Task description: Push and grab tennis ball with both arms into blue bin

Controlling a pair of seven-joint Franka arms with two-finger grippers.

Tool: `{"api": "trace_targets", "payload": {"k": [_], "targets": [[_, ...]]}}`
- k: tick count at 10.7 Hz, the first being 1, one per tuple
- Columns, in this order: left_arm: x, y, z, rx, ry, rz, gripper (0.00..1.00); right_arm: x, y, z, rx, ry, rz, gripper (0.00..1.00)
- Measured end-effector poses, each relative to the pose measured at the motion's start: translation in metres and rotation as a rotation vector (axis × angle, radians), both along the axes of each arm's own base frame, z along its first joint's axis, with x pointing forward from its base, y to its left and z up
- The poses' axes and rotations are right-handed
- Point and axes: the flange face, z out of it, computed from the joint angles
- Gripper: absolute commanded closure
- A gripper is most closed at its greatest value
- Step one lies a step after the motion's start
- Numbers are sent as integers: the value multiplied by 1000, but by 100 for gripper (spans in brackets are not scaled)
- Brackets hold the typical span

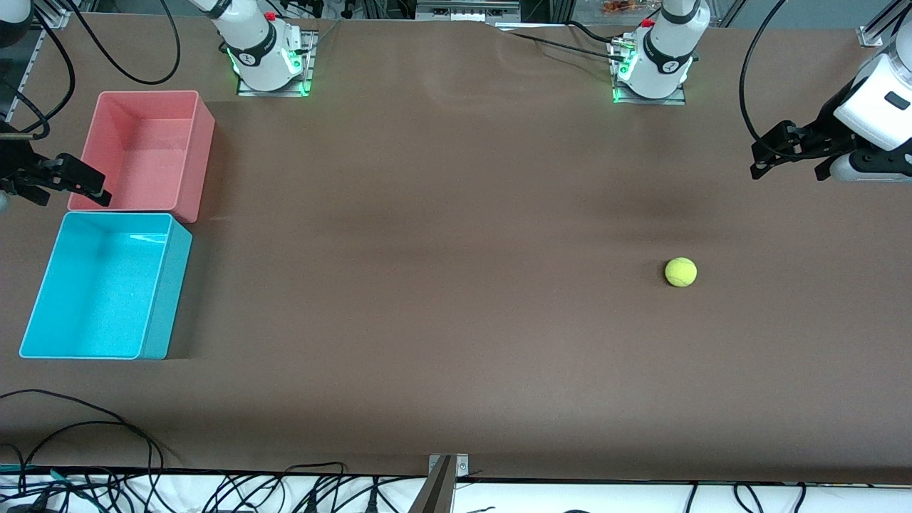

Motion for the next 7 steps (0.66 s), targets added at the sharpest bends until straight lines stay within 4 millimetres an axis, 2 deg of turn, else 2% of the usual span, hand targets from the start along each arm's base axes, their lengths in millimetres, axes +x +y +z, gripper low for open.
{"api": "trace_targets", "payload": {"k": [2,7], "targets": [[-1,0,0,0,5,0,0,3,1,-6,-1,10,1,0],[-1,0,-1,1,6,0,0,3,4,-6,-1,11,7,0]]}}
